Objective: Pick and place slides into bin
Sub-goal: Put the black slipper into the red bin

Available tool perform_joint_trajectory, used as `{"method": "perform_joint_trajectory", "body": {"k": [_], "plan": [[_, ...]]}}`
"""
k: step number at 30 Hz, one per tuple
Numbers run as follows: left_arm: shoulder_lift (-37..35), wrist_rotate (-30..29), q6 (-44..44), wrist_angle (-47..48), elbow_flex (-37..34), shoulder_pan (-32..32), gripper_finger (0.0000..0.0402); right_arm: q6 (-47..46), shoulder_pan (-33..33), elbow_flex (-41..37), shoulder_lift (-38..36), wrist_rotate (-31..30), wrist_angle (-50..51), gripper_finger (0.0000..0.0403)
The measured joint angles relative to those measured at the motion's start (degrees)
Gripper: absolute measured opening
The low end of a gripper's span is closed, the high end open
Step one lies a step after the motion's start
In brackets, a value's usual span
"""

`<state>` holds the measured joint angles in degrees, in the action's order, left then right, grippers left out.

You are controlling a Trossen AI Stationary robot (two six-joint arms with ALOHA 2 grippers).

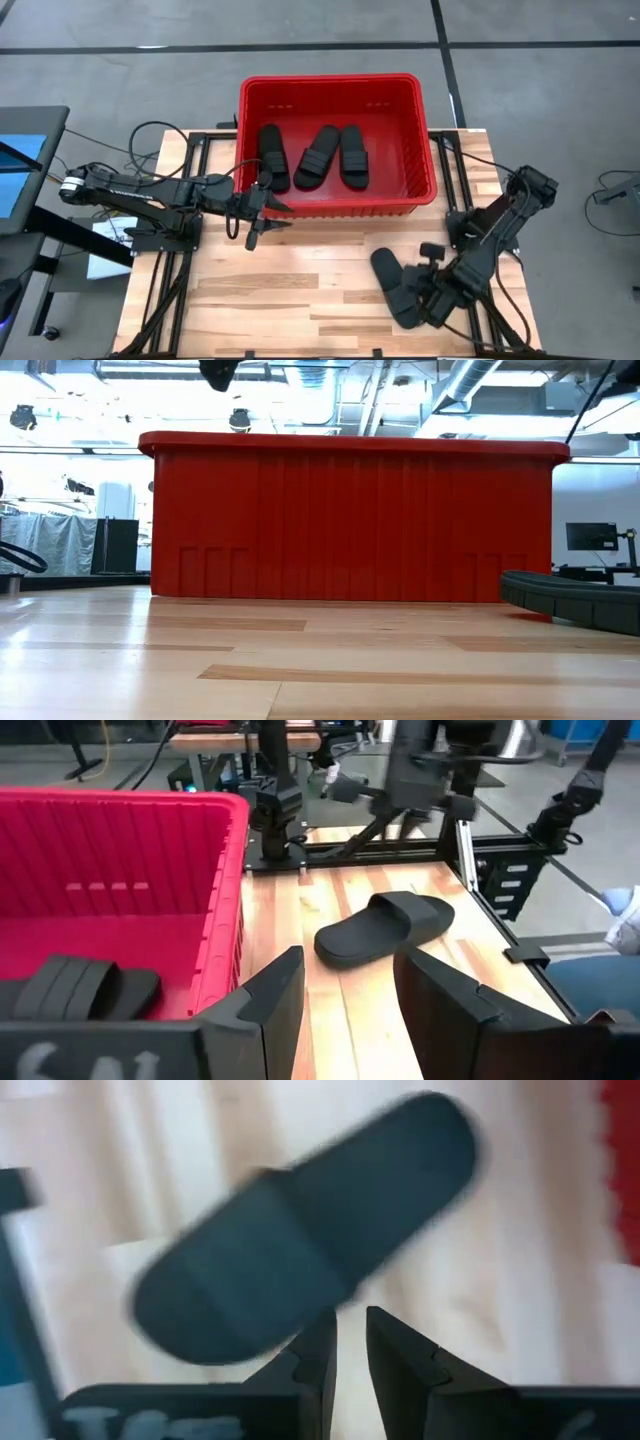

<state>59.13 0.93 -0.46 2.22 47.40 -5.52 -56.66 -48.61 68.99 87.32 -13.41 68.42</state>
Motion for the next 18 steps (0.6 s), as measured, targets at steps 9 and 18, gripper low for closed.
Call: {"method": "perform_joint_trajectory", "body": {"k": [9,18], "plan": [[0.0,-0.11,-2.9,2.17,0.0,-0.2,0.0148,-0.34,-8.79,0.02,0.19,0.68,-15.08,0.0029],[0.02,-0.13,-1.58,9.87,0.0,-0.2,0.0148,-10.45,-13.26,0.02,0.19,0.66,-18.82,0.0001]]}}
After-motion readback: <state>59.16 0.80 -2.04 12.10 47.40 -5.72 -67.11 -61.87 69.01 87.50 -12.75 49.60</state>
